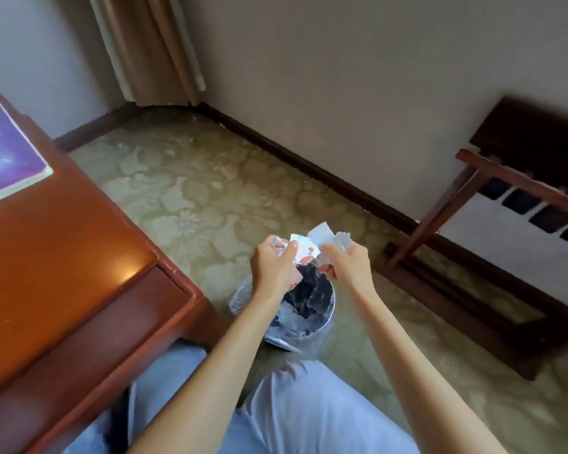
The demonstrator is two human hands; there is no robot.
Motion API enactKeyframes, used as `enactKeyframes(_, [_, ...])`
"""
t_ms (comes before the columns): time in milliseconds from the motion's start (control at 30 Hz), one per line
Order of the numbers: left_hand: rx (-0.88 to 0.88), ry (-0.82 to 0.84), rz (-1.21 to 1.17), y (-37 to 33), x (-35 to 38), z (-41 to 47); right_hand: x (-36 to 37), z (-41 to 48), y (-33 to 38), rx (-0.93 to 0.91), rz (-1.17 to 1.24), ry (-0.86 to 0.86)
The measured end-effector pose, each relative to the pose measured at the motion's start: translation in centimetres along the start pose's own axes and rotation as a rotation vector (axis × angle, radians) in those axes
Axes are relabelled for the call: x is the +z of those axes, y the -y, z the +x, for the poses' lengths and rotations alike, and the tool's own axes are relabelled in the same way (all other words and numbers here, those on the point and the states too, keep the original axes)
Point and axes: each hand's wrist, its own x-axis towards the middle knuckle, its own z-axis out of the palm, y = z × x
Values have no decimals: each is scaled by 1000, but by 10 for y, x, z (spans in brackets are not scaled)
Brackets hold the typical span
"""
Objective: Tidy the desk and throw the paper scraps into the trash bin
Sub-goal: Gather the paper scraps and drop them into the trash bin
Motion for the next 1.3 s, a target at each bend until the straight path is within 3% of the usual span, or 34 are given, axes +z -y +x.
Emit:
enactKeyframes(300, [-323, 39, 207, 88, 47, 84, 25, 83, -108, 370, -247, 150])
enactKeyframes(600, [-559, 82, 377, 159, 70, 134, 56, 124, -188, 607, -272, 198])
enactKeyframes(767, [-710, 76, 254, 184, 79, 150, 67, 139, -213, 701, -230, 184])
enactKeyframes(900, [-845, 21, 5, 186, 80, 155, 74, 141, -218, 742, -187, 181])
enactKeyframes(1067, [-822, 39, -79, 187, 79, 156, 80, 141, -216, 718, -224, 207])
enactKeyframes(1300, [-735, 256, 65, 167, 67, 144, 73, 129, -196, 632, -348, 193])
